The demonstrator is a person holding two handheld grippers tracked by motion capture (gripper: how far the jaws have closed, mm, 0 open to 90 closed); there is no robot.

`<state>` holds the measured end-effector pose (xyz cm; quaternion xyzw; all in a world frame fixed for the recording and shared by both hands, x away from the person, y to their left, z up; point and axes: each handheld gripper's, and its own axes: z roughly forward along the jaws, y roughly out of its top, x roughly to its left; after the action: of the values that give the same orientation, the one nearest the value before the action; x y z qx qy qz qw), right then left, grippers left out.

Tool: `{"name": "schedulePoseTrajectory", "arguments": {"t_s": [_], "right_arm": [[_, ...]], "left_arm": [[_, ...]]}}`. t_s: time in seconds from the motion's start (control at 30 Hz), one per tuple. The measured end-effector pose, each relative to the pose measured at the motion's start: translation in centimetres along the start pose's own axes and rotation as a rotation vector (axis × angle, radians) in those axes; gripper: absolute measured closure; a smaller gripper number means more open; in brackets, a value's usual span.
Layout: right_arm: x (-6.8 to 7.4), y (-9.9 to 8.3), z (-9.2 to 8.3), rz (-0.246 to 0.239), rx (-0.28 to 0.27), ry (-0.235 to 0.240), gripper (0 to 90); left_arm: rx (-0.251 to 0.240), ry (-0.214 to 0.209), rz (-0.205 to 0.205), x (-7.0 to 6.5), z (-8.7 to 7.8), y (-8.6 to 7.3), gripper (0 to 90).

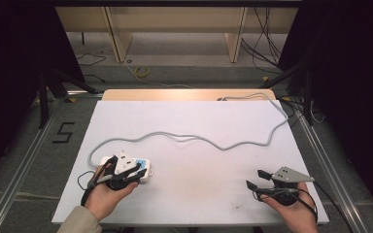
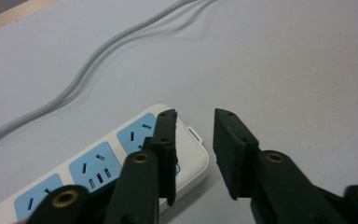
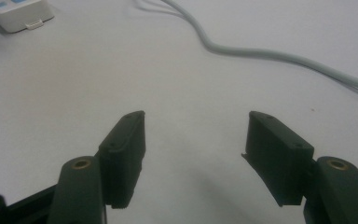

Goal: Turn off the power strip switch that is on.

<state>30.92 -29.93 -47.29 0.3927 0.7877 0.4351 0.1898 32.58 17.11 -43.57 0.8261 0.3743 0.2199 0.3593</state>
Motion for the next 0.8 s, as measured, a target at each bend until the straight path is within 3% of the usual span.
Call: {"name": "schedulePoseTrajectory", "arguments": {"t_s": [0.2, 0.43, 0.8], "right_arm": [[0.0, 0.0, 0.0, -0.003, 0.001, -0.002, 38.9], [0.0, 0.0, 0.0, -0.006, -0.001, -0.004, 38.9], [0.0, 0.0, 0.0, -0.005, -0.002, -0.004, 38.8]], "left_arm": [[0.04, 0.001, 0.022, 0.4, 0.0, 0.3, 89.5], [0.101, -0.013, -0.005, 0.7, 0.1, 0.9, 89.7], [0.144, -0.02, -0.03, 1.3, 0.1, 1.3, 89.6]]}}
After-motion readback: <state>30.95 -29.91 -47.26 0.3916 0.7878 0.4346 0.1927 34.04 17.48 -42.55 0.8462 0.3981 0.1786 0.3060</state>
